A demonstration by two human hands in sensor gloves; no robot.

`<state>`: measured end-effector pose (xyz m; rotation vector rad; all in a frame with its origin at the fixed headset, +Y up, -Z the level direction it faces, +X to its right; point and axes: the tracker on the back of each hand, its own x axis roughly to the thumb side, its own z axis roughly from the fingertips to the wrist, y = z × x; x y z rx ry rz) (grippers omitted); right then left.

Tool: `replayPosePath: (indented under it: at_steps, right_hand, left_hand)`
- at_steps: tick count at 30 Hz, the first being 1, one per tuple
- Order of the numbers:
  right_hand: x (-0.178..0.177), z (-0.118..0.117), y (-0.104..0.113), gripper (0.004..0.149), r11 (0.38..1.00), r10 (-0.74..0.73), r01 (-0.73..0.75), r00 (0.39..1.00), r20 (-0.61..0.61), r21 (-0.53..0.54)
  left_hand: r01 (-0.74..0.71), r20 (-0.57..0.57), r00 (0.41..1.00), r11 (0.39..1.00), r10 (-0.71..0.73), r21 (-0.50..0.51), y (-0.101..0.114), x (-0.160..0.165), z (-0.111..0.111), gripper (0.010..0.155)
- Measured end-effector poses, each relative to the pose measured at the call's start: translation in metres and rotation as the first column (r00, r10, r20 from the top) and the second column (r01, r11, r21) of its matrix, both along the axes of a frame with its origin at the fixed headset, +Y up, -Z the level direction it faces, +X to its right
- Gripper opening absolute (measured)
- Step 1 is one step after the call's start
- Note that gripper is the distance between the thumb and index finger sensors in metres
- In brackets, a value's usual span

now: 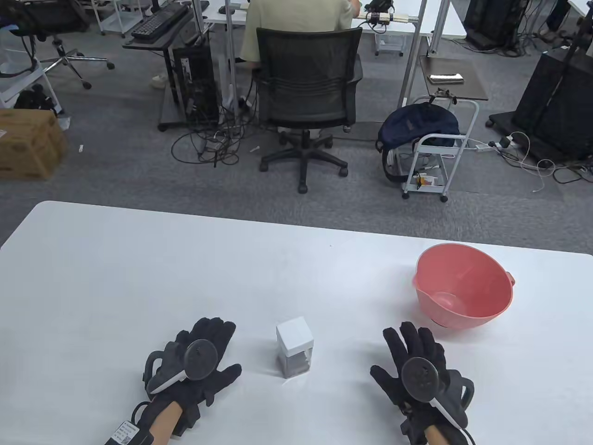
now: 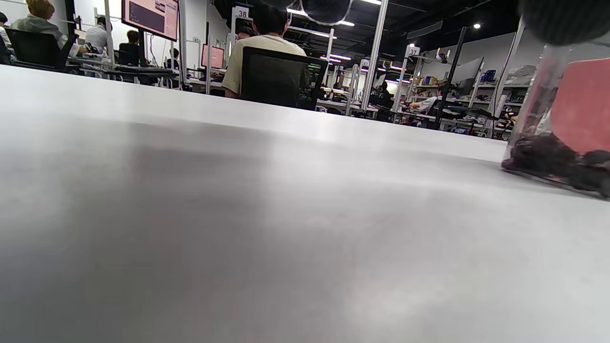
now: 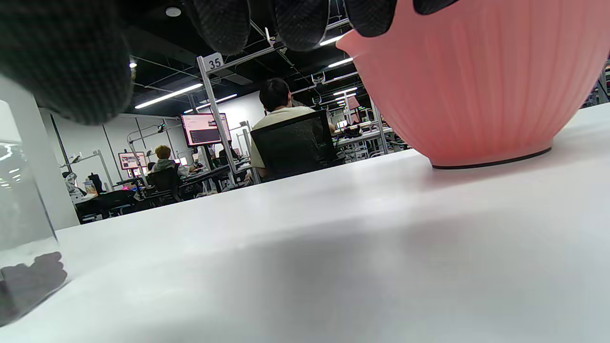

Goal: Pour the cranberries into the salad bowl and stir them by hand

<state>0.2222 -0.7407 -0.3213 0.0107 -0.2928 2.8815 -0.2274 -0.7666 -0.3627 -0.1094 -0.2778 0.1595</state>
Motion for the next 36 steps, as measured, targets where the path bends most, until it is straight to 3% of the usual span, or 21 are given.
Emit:
replayPosePath:
  at_steps: [12,18,21,26,31,36]
  right_hand:
    - [0.010,-0.001,0.002,0.081,1.000,-0.024,0.024,0.999,0.024,0.002]
    - [0.011,-0.002,0.003,0.080,1.000,-0.029,0.029,0.999,0.015,0.002]
    - [0.012,-0.003,0.002,0.080,1.000,-0.029,0.029,1.000,0.005,-0.001]
    - [0.017,-0.004,-0.004,0.079,0.998,-0.052,0.052,0.999,0.001,-0.039]
    - [0.021,-0.005,-0.002,0.080,0.996,-0.083,0.083,0.996,0.023,-0.014]
    - [0.023,-0.001,-0.005,0.080,0.997,-0.081,0.082,0.996,0.031,-0.018]
  left_hand:
    - [-0.075,0.008,0.997,0.996,0.075,-0.045,-0.004,0.006,0.000,0.101]
    - [-0.219,0.043,0.972,0.955,0.232,-0.201,-0.013,0.029,-0.004,0.110]
    - [-0.239,0.047,0.966,0.944,0.256,-0.229,-0.016,0.043,-0.005,0.113]
    - [-0.291,0.005,0.954,0.926,0.301,-0.242,-0.017,0.064,-0.003,0.115]
    - [-0.241,-0.034,0.970,0.941,0.240,-0.236,-0.015,0.076,-0.010,0.118]
    - [-0.342,-0.101,0.940,0.901,0.327,-0.268,-0.018,0.089,-0.020,0.122]
